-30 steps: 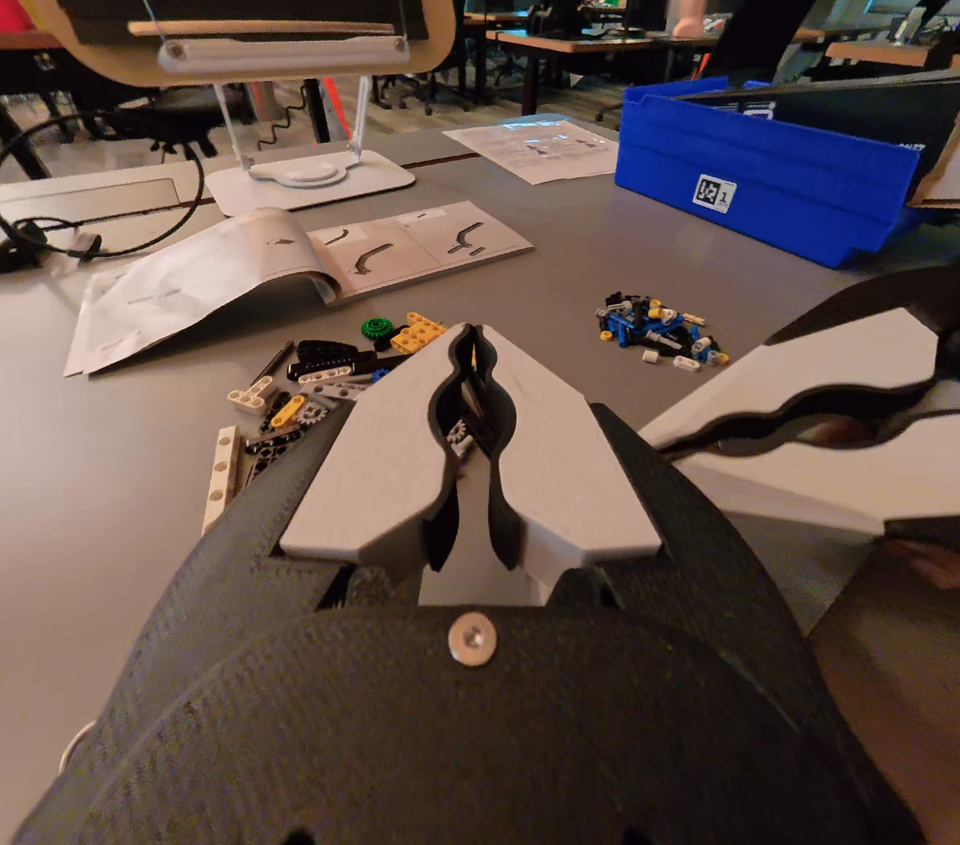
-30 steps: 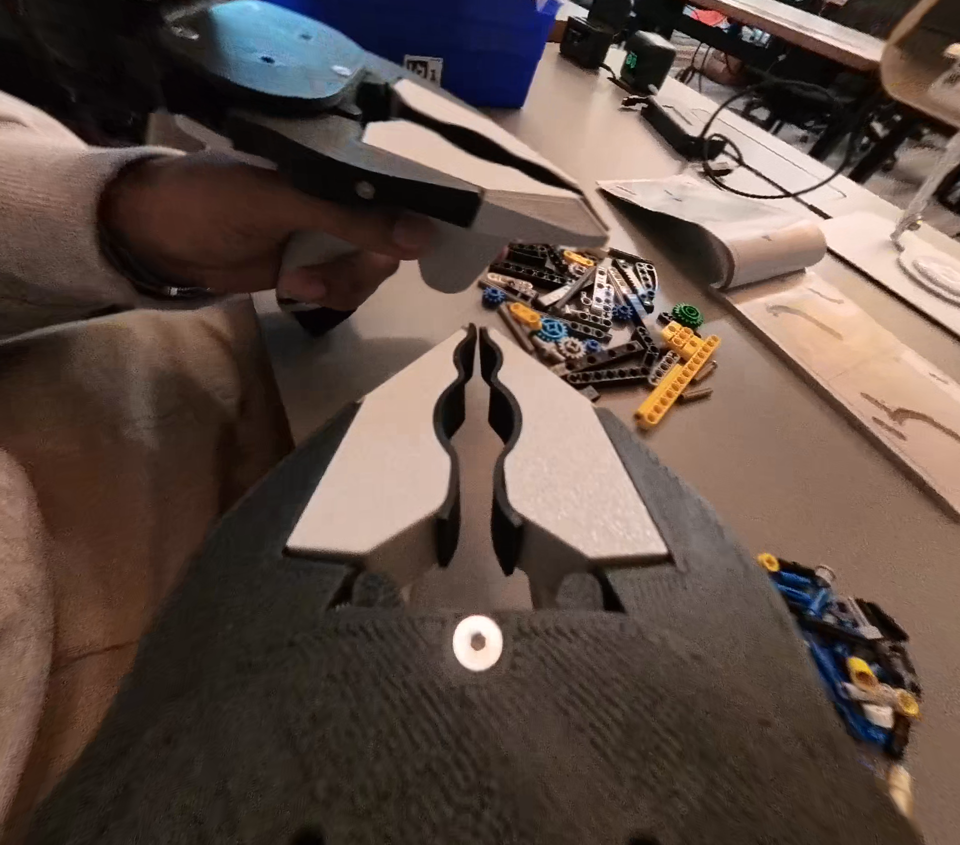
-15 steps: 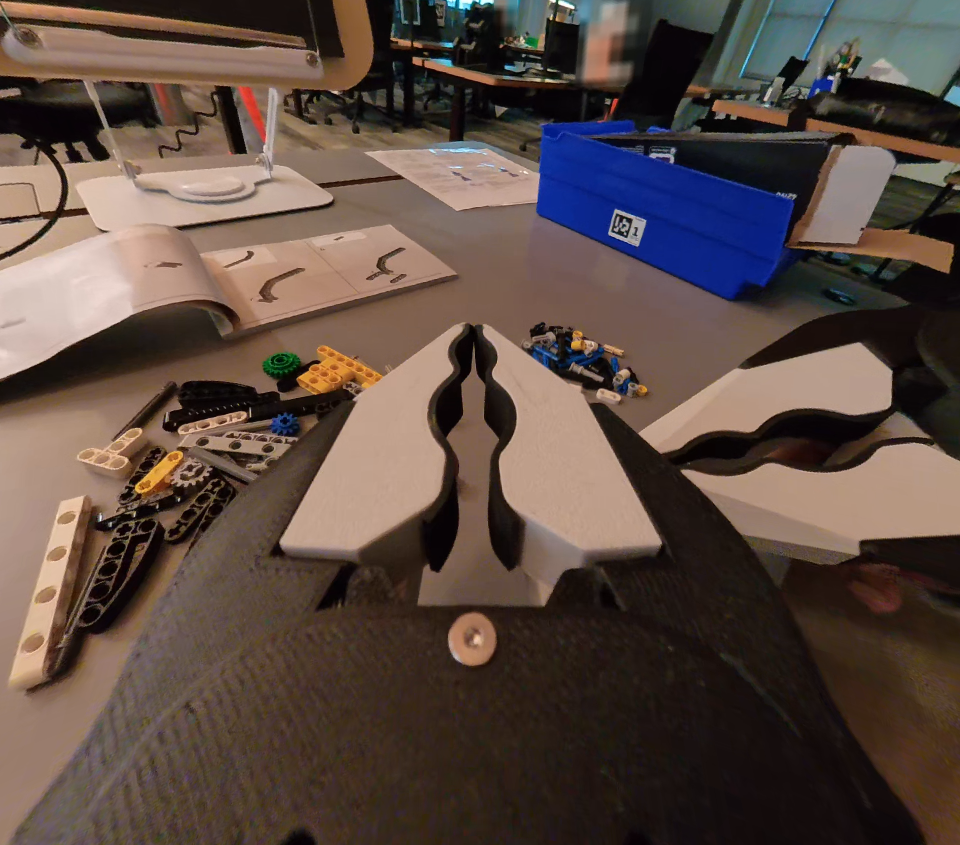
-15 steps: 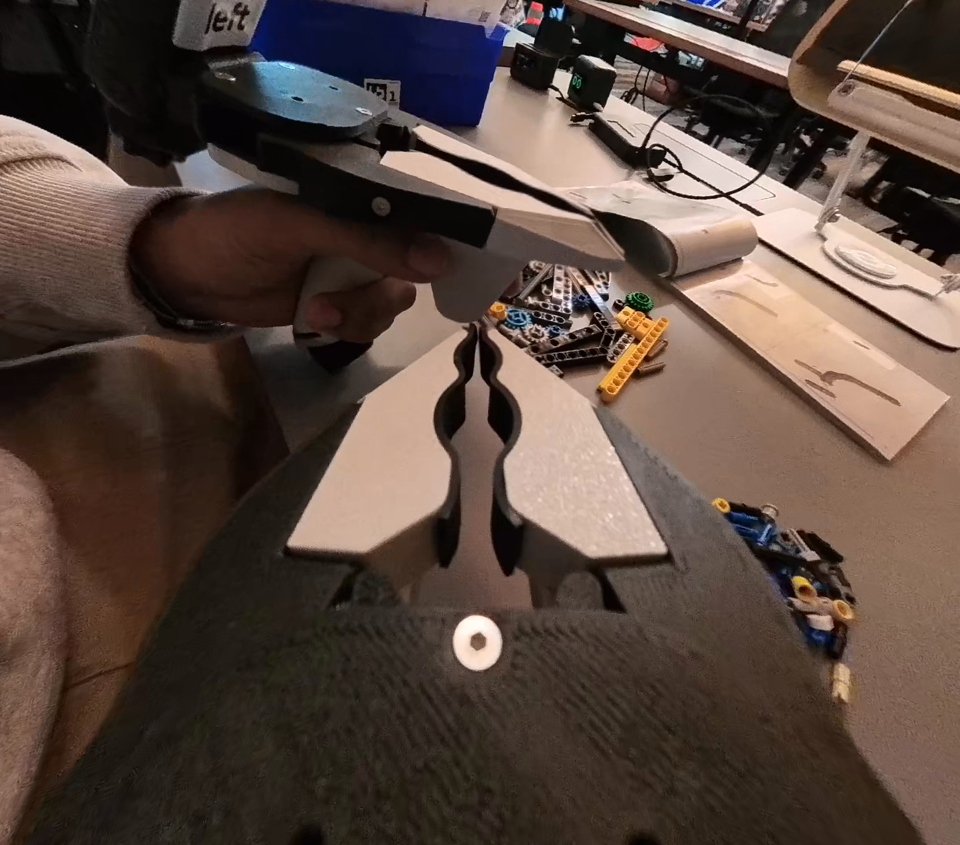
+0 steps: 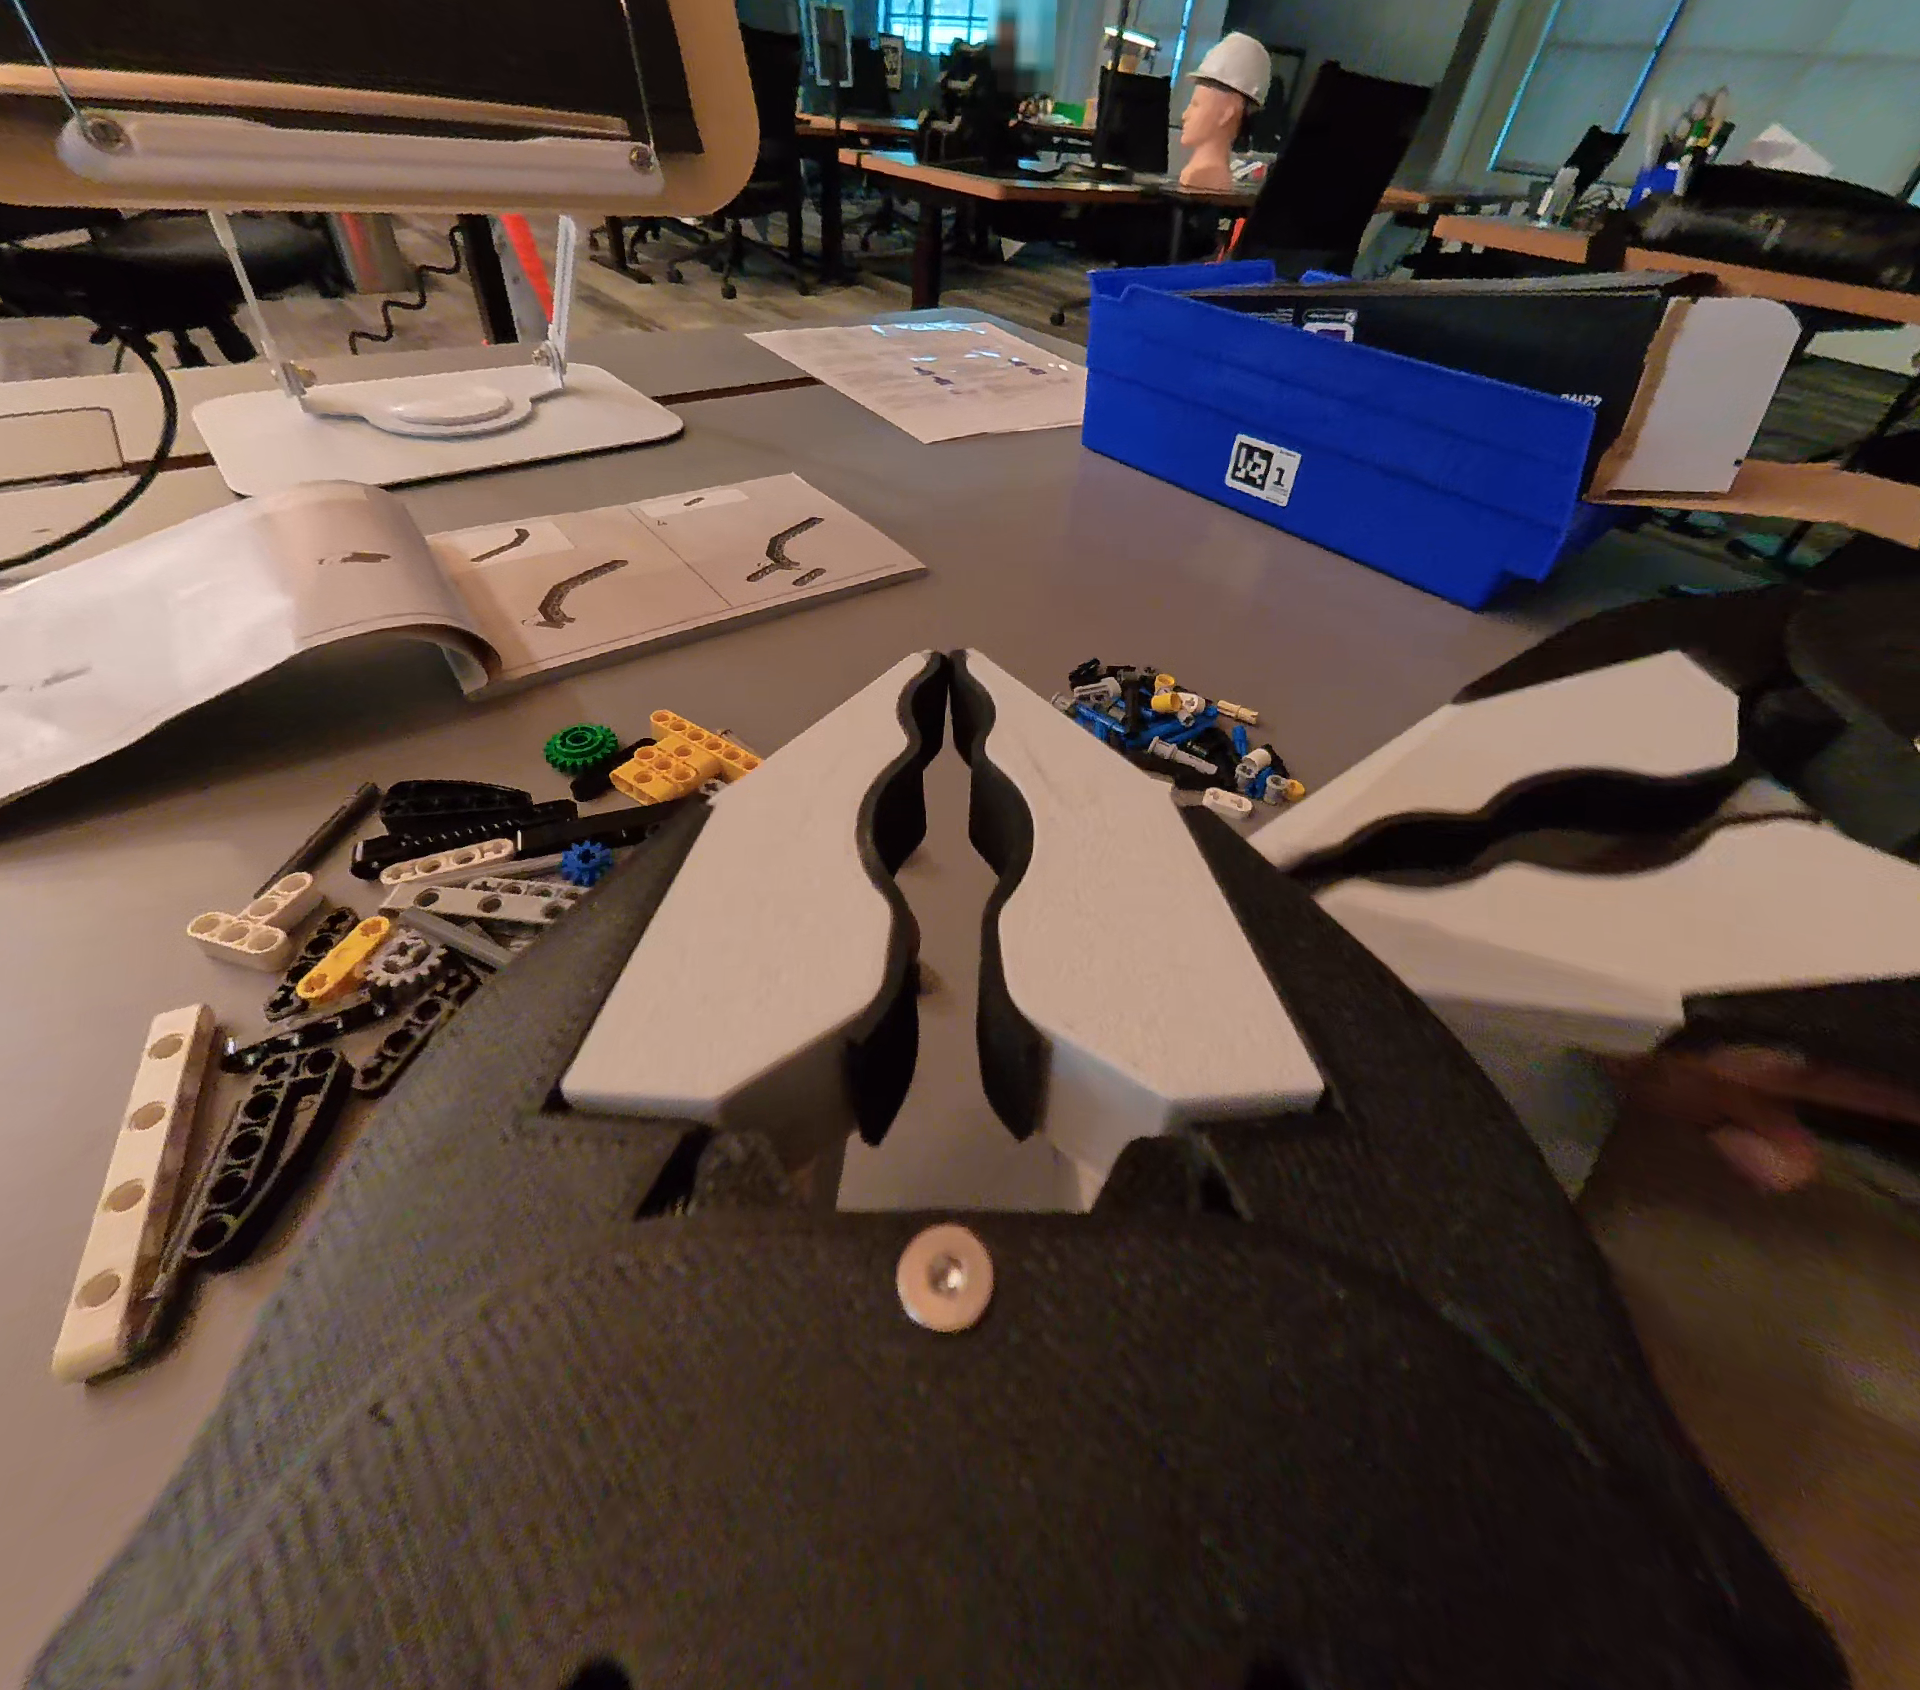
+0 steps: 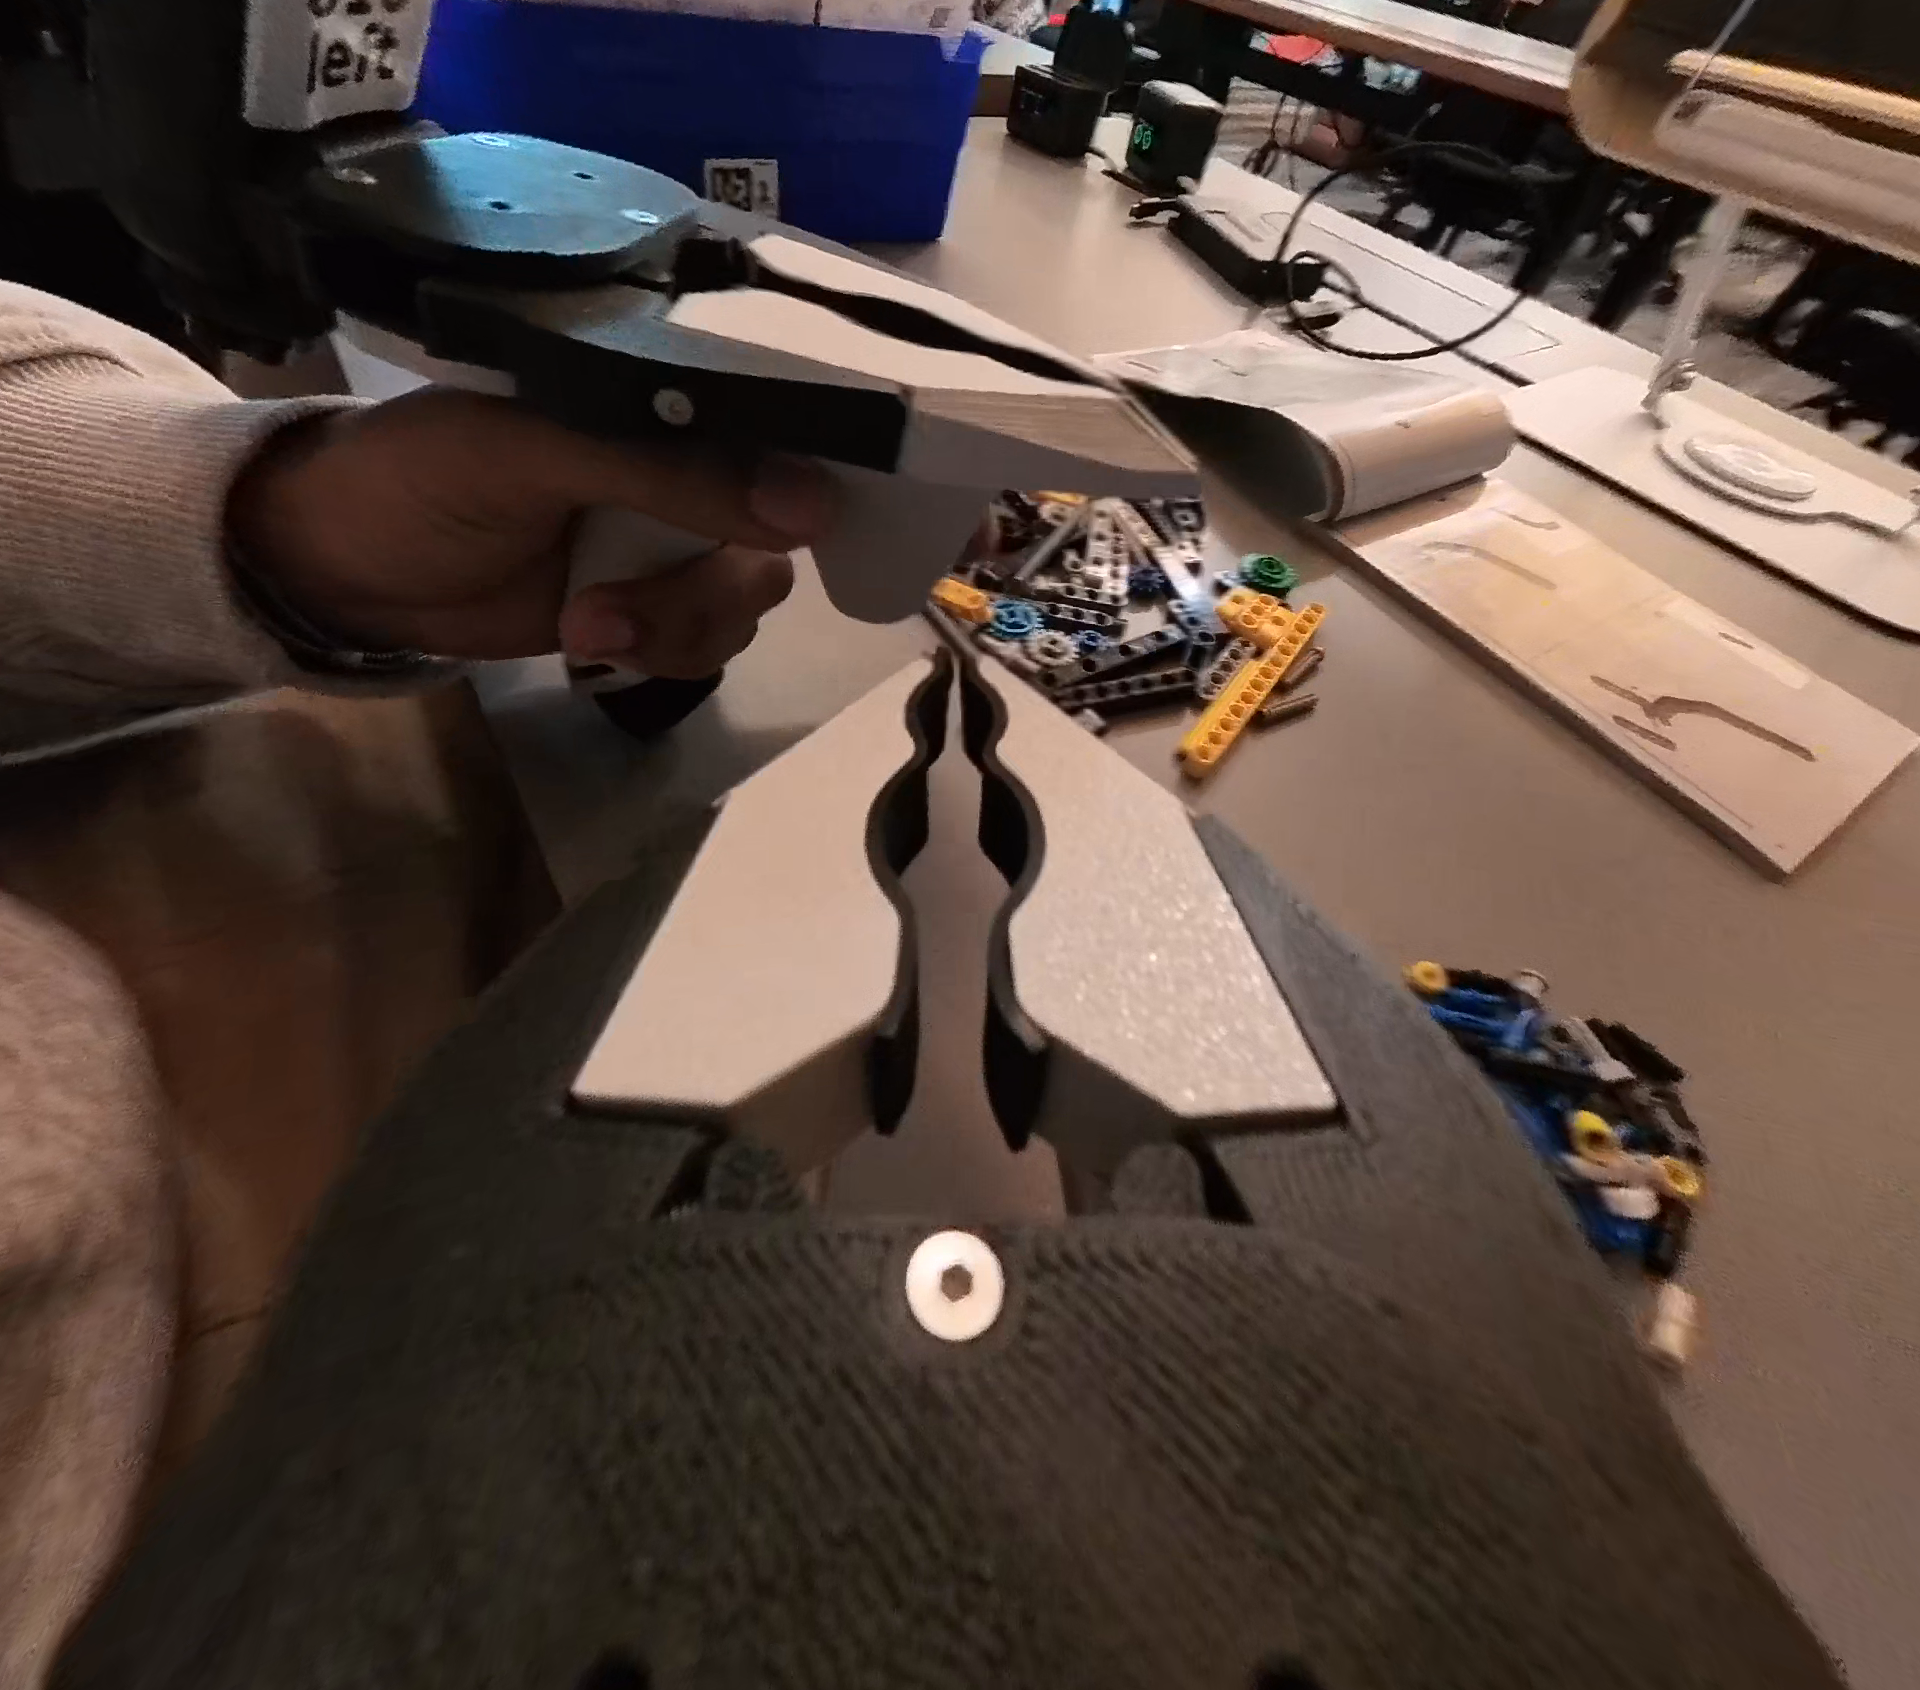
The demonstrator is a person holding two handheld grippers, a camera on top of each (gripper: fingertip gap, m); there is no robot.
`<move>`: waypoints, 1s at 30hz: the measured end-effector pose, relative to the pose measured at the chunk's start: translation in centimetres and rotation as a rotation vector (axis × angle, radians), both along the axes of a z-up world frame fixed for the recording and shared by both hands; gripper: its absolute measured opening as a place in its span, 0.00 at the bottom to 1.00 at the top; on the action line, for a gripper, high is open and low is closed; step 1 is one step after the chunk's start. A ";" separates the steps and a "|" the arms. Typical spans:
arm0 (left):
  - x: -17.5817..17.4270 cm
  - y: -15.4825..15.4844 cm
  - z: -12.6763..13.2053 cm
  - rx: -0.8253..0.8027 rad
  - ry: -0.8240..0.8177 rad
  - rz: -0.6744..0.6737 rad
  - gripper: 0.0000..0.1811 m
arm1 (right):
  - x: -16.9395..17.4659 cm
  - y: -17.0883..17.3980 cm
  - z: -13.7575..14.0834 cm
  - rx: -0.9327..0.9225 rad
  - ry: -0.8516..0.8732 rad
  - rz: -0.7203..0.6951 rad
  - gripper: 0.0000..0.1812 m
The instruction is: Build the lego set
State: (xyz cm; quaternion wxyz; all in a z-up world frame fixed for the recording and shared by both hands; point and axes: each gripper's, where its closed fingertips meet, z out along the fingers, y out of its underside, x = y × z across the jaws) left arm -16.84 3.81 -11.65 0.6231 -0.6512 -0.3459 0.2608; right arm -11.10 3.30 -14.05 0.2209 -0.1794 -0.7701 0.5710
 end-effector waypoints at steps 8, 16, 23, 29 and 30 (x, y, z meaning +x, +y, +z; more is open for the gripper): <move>-0.7 -2.3 0.8 0.069 0.025 0.062 0.00 | -3.5 4.4 2.6 -0.239 -0.044 -0.090 0.01; 0.3 -1.8 0.6 0.097 -0.008 -0.012 0.11 | -3.3 2.8 2.7 -0.240 -0.023 -0.023 0.09; 1.0 -3.1 1.0 0.129 -0.027 0.003 0.00 | -3.0 1.4 2.9 -0.234 -0.029 0.011 0.08; 2.7 -2.1 0.6 0.154 -0.123 -0.114 0.00 | -3.2 0.9 3.8 -0.251 -0.001 0.007 0.02; 2.7 -2.4 0.8 0.157 -0.114 -0.103 0.00 | -3.1 0.6 3.6 -0.244 -0.009 0.026 0.00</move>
